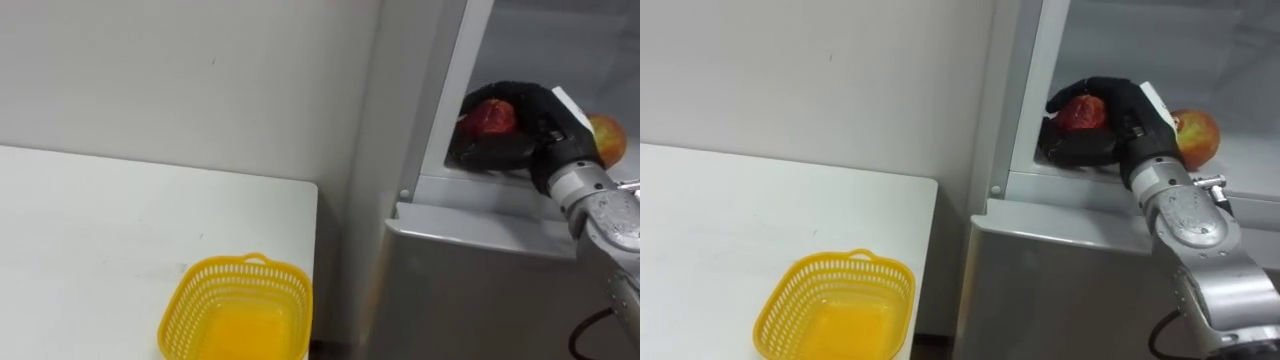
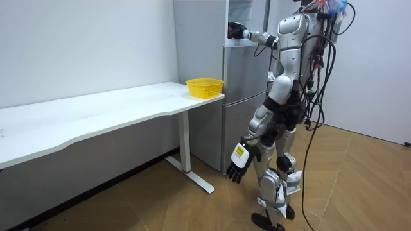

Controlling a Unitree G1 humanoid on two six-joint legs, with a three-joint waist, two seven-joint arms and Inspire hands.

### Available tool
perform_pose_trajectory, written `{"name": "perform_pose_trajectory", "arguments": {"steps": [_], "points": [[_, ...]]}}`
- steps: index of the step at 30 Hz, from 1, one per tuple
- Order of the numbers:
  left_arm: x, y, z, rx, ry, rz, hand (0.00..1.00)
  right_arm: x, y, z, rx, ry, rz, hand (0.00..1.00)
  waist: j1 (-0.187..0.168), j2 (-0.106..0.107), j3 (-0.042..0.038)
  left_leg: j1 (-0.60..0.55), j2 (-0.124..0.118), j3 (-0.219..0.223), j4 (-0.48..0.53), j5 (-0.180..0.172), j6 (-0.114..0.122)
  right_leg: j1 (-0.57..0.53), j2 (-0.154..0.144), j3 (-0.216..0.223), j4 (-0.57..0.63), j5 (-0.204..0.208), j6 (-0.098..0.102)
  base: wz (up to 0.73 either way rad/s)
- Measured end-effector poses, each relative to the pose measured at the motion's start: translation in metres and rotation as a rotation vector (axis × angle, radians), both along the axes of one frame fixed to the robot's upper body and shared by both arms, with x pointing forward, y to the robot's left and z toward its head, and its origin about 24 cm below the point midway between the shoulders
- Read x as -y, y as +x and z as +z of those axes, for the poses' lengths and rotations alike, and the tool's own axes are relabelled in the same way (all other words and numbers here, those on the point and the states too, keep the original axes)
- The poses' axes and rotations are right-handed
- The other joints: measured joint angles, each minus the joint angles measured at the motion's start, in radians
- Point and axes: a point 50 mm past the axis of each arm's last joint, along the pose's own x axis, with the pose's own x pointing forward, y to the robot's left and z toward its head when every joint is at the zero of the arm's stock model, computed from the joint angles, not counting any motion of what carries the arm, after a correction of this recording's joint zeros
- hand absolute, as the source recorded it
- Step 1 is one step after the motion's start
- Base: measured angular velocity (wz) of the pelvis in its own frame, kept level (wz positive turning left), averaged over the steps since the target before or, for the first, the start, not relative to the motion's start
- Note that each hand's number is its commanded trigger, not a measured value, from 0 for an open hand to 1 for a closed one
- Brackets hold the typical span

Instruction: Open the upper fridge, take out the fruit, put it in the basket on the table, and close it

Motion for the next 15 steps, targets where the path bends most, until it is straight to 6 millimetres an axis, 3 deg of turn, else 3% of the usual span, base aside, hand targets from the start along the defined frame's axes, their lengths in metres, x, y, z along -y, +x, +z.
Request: {"name": "perform_pose_trajectory", "arguments": {"steps": [8,15], "points": [[-0.0001,-0.0001,0.0000,-0.001,0.001,0.001,0.00,0.0008,0.0000,0.0010,0.006,0.003,-0.017,1.00,-0.001,0.003,0.0005,-0.002,0.000,-0.002,0.004,0.000,0.000,0.001,0.000,0.000,0.000,0.000,0.000,0.00],[-0.0003,-0.0001,0.0000,-0.008,0.003,0.005,0.00,0.0003,-0.0001,0.0019,0.012,0.002,-0.025,1.00,-0.001,0.007,-0.0041,-0.004,0.000,-0.002,0.005,0.000,0.000,0.001,0.000,0.003,0.000,0.000,0.000,0.00]]}}
